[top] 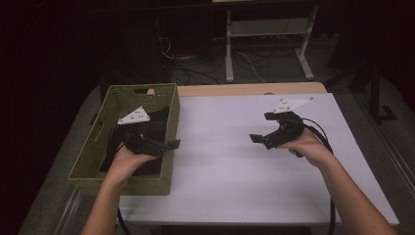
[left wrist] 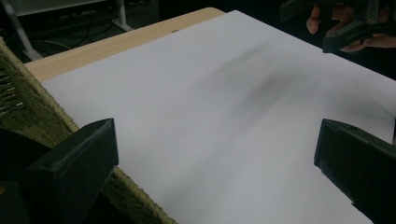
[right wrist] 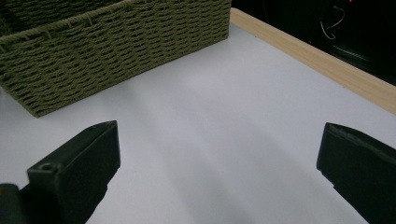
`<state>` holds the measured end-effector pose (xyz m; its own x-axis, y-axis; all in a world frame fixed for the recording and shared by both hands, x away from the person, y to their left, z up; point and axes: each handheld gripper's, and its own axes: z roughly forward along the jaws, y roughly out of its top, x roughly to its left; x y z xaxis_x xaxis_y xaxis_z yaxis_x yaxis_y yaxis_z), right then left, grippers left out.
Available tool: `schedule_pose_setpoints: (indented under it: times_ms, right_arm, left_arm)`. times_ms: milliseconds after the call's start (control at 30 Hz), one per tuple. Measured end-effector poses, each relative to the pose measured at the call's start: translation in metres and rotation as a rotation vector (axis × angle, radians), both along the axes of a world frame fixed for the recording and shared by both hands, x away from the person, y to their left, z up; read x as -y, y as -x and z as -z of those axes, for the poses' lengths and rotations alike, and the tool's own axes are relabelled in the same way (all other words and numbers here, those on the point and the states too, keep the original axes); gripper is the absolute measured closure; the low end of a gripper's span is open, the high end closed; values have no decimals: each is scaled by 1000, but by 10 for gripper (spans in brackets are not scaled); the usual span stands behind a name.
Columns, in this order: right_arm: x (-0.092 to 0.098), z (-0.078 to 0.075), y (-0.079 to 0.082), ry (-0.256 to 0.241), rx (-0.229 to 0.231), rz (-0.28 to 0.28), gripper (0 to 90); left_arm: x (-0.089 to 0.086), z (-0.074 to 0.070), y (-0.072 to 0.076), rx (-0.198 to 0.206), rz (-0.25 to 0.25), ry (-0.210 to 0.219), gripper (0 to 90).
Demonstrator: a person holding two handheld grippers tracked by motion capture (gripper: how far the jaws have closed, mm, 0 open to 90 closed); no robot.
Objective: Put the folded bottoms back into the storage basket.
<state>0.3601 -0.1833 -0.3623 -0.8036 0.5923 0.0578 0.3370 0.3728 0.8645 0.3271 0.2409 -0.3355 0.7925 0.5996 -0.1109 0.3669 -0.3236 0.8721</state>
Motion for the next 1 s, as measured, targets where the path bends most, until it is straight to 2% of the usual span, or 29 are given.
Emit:
schedule_pose_setpoints:
  times_ms: [200,367,567,800,1000]
  right_arm:
    - [17,1,12,6,3,9,0]
    - [30,5,22,12,-1,15,0]
    - [46,10,33,5,-8,35,0]
    - [67,14,49,-11,11,69,0]
    - [81,21,62,-13,17,89,0]
  left_arm:
    - [0,4,12,9,26,-25,0]
    - [-3,7,17,10,32,-18,0]
    - [-4,10,19,9,39,-22,0]
    - [-6,10,21,15,39,-6,1]
    - [-5,11,21,20,52,-17,1]
